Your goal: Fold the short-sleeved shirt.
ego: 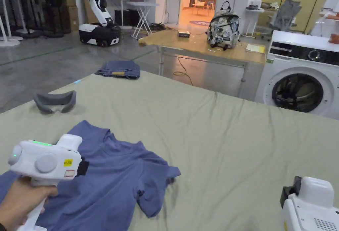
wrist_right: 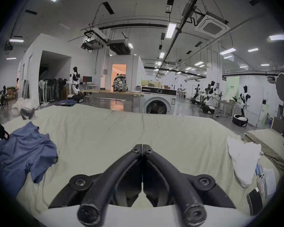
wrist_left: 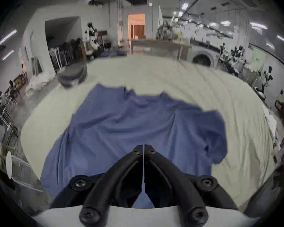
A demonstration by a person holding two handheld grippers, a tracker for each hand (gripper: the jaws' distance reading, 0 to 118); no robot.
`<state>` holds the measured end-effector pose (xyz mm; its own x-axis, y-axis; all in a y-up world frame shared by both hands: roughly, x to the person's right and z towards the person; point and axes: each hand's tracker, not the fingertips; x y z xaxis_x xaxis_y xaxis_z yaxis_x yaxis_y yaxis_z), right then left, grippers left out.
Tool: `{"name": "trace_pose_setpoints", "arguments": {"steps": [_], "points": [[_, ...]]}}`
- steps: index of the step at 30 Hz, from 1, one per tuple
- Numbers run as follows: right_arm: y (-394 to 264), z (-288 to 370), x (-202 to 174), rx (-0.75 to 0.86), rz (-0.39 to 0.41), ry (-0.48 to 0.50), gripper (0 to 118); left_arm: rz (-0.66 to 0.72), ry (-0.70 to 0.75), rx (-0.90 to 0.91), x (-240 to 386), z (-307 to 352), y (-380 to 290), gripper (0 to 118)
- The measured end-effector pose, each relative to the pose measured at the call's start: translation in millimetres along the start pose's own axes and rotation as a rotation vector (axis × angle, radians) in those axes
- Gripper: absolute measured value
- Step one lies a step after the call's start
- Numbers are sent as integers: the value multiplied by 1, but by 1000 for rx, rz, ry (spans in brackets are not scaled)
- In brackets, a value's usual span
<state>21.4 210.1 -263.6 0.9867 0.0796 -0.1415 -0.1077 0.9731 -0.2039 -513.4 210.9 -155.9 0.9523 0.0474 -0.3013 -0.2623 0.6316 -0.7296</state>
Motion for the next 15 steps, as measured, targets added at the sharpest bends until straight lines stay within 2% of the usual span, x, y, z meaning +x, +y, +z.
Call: {"name": "trace_pose_setpoints", "arguments": {"steps": [2, 5, 6, 7, 8, 9, 10, 15], "points": [[-4, -2, 0, -7, 3, 4, 0, -24, 24, -47, -4, -9, -5, 0], [-9, -6, 1, -25, 6, 1, 0, 60, -25, -98, -17, -27, -5, 0], [-11, -7, 2, -33, 5, -1, 0, 99, -51, -87, -19, -30, -5, 6], [-12, -8, 3, -40, 6, -3, 0, 124, -46, -83, -20, -35, -4, 25], [-12, -10, 4, -46, 8, -5, 0, 117, -37, -85, -19, -39, -3, 51], [-14, -9, 5, -48, 7, -7, 0, 108, -33, -87, -17, -44, -2, 82], [-14, -9, 6, -50, 7, -11, 0, 95, -31, -99, -24, -60, -2, 106], [-17, -12, 11, -68, 14, -19, 0, 52, 3, -160, -6, -73, -3, 107]]}}
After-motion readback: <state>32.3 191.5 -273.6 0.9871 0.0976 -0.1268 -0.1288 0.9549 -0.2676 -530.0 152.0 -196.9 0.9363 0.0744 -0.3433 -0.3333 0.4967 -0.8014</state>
